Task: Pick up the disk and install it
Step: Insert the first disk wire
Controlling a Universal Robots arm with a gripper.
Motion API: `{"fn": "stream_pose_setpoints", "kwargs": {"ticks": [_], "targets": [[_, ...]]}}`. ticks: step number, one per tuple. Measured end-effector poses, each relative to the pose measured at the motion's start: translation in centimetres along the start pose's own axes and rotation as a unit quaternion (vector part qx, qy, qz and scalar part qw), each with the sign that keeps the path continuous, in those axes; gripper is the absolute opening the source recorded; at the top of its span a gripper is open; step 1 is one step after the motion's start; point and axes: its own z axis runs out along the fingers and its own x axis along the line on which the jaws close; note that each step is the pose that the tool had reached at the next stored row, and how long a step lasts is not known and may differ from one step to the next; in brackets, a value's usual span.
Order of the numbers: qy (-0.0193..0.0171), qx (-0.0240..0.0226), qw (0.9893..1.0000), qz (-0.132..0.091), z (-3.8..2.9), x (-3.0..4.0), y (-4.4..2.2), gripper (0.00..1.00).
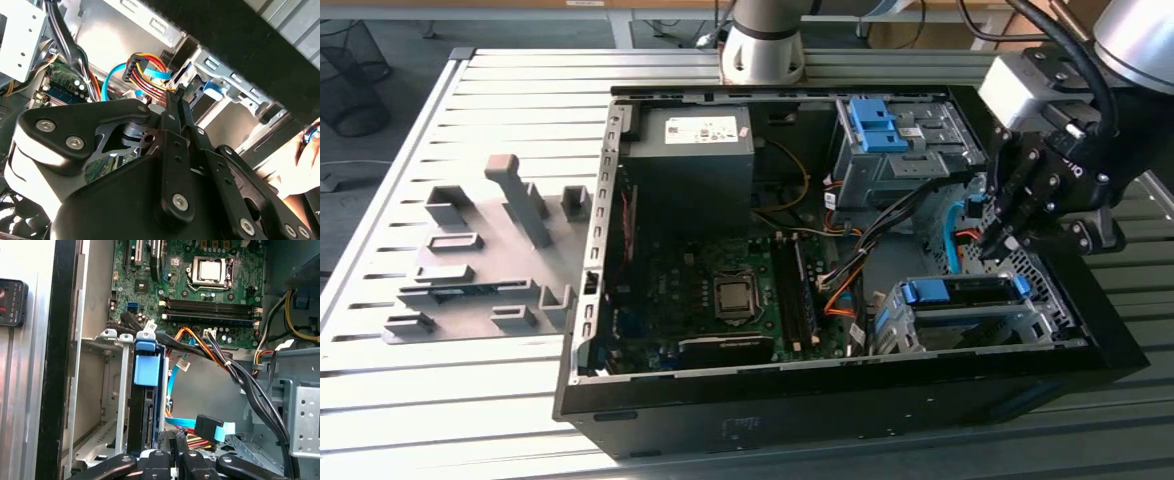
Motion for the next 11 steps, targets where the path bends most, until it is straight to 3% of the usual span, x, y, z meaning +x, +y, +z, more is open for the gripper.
{"fn": "stream_pose_setpoints", "kwargs": {"ticks": [5, 11], "targets": [[0.0002, 0.0033, 1.0, 0.003, 0.24, 0.1, 0.29, 0.16], [-0.0002, 0.0037, 0.9999, 0.01, 0.68, 0.82, 0.33, 0.16]]}}
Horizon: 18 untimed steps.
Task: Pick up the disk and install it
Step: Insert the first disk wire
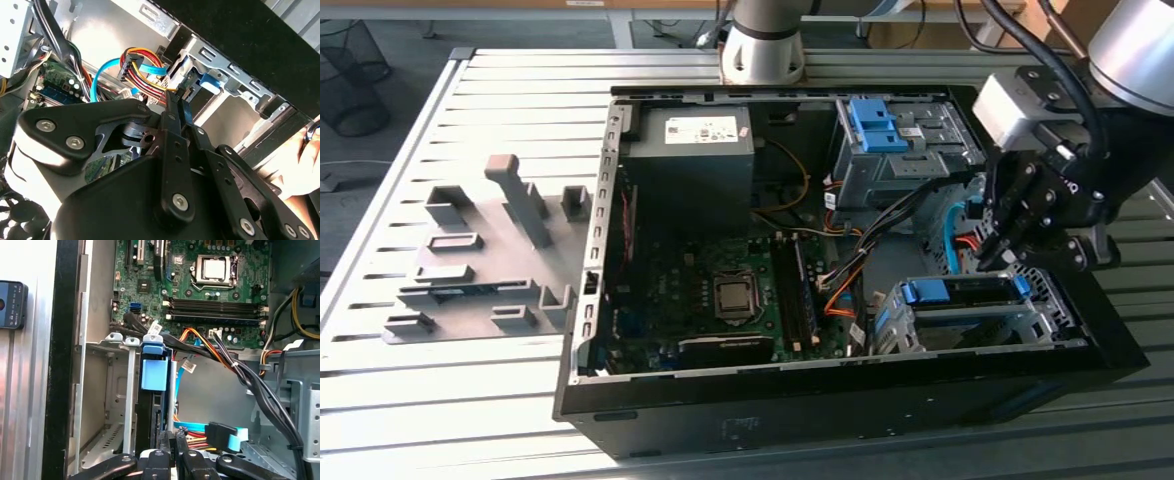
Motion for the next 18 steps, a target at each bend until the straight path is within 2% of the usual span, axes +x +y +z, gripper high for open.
{"fn": "stream_pose_setpoints", "kwargs": {"ticks": [3, 4, 6, 8, 18], "targets": [[0.0001, 0.0013, 1.0, 0.006, 0.07, 0.01, 0.07, 0.16], [0.0001, 0.0049, 1.0, 0.006, 0.09, 0.01, 0.21, 0.16], [0.0005, 0.0169, 0.9998, 0.006, 0.1, 0.0, 0.55, 0.16], [0.0007, 0.0249, 0.9997, 0.007, 0.11, 0.0, 0.69, 0.16], [0.0007, 0.0255, 0.9993, 0.027, 0.17, 0.29, 0.88, 0.16]]}}
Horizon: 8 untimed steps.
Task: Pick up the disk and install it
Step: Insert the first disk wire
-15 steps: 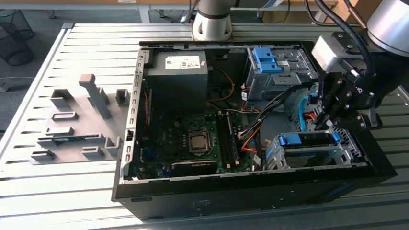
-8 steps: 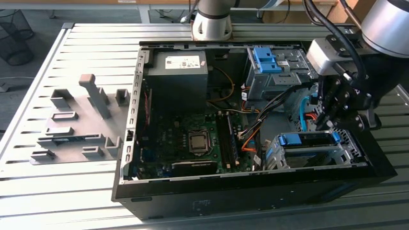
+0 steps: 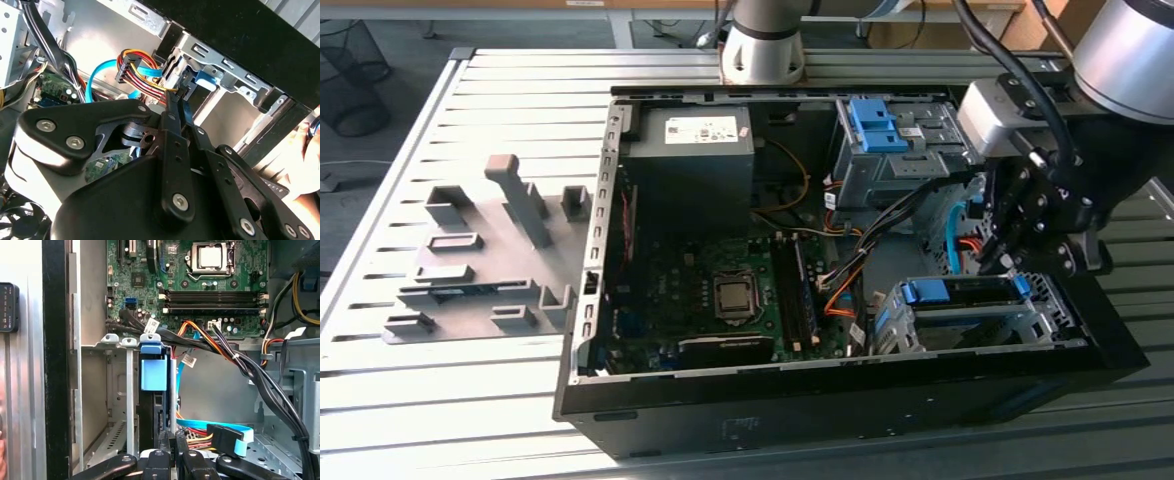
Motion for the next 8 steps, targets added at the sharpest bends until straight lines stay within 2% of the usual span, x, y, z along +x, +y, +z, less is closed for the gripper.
{"fn": "stream_pose_setpoints", "kwargs": {"ticks": [8], "targets": [[0.0, 0.0, 1.0, 0.0, 0.14, 0.52, 0.09, 0.16]]}}
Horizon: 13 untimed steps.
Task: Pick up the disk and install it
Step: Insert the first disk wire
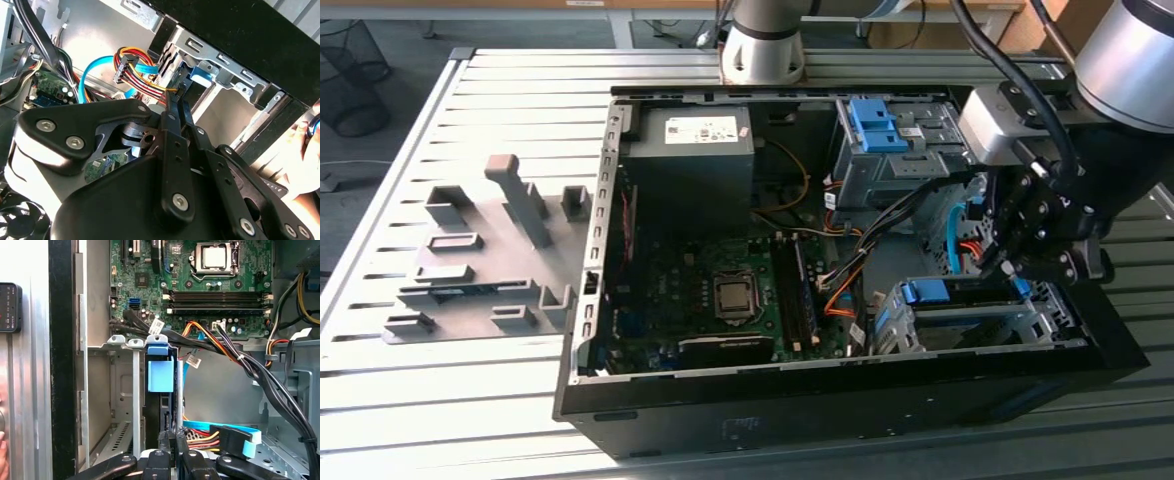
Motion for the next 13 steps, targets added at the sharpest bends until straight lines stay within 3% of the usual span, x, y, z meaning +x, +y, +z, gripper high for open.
{"fn": "stream_pose_setpoints", "kwargs": {"ticks": [13], "targets": [[0.0001, 0.0, 1.0, 0.0, 0.22, 0.08, 0.11, 0.16]]}}
